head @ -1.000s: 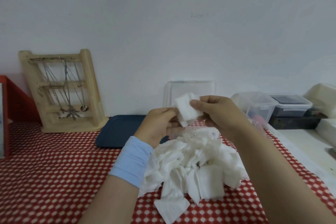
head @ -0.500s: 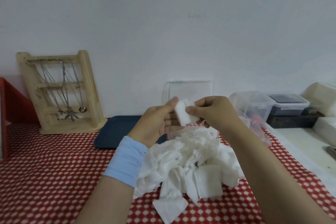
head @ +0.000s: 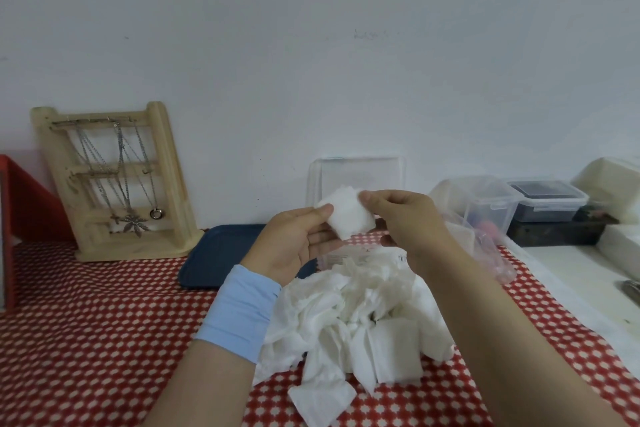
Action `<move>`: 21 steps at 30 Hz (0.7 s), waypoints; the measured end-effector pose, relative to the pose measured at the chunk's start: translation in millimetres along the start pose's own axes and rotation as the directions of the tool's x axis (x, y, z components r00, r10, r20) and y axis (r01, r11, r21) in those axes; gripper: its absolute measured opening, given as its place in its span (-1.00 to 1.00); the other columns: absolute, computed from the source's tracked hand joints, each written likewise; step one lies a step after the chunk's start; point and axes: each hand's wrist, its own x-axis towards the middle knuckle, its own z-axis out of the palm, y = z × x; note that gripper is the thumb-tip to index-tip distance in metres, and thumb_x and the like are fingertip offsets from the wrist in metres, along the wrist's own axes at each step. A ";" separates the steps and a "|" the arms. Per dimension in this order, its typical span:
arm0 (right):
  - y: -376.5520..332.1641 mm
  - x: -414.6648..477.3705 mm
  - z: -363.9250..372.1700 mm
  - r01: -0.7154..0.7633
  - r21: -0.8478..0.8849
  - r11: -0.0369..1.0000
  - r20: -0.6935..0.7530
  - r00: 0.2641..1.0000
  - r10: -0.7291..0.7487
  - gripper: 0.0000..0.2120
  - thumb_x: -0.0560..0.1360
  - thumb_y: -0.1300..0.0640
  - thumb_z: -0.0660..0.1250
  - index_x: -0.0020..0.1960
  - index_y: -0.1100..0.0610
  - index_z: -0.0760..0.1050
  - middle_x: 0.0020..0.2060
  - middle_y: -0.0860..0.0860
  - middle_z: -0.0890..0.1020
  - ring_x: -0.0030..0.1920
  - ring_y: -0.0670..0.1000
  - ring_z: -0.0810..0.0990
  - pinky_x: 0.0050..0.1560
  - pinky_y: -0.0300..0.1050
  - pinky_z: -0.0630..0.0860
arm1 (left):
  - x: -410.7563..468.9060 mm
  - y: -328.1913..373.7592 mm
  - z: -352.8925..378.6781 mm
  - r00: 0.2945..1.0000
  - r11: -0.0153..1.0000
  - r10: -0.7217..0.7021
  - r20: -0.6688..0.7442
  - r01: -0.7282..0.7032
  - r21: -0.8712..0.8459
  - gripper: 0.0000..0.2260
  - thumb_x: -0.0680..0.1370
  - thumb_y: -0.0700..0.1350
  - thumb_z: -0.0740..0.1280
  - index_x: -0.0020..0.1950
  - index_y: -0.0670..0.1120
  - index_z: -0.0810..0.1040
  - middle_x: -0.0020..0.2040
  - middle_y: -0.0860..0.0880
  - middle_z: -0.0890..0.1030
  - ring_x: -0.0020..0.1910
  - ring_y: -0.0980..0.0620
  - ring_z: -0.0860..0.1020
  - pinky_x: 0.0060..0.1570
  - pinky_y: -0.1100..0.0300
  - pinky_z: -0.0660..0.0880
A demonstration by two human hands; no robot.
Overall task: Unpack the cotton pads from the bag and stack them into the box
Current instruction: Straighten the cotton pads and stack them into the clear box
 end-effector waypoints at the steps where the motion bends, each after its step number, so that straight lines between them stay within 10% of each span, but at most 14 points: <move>1: -0.9 -1.2 1.6 0.048 -0.033 0.998 0.010 0.999 -0.047 -0.88 0.55 0.10 0.45 -0.09 0.14 0.71 -0.29 -0.02 0.71 -0.40 -0.10 0.59 -0.43 -0.26 0.46 | 0.1 -0.2 -0.3 1.000 0.999 0.022 -0.008 -0.022 0.041 -0.74 0.65 -0.15 0.33 0.23 -0.31 0.59 0.13 -0.26 0.70 0.10 -0.15 0.70 -0.06 0.12 0.69; 21: -2.1 1.9 3.2 0.134 0.097 0.986 -0.117 0.986 -0.123 -0.87 0.59 0.15 0.39 -0.09 0.16 0.68 -0.27 0.08 0.71 -0.40 0.03 0.67 -0.51 -0.17 0.47 | 2.7 -0.8 -13.9 0.988 0.991 0.096 -0.124 -0.084 0.101 -0.83 0.63 -0.20 0.36 0.12 -0.28 0.67 0.07 -0.22 0.73 0.12 -0.19 0.69 -0.05 0.11 0.69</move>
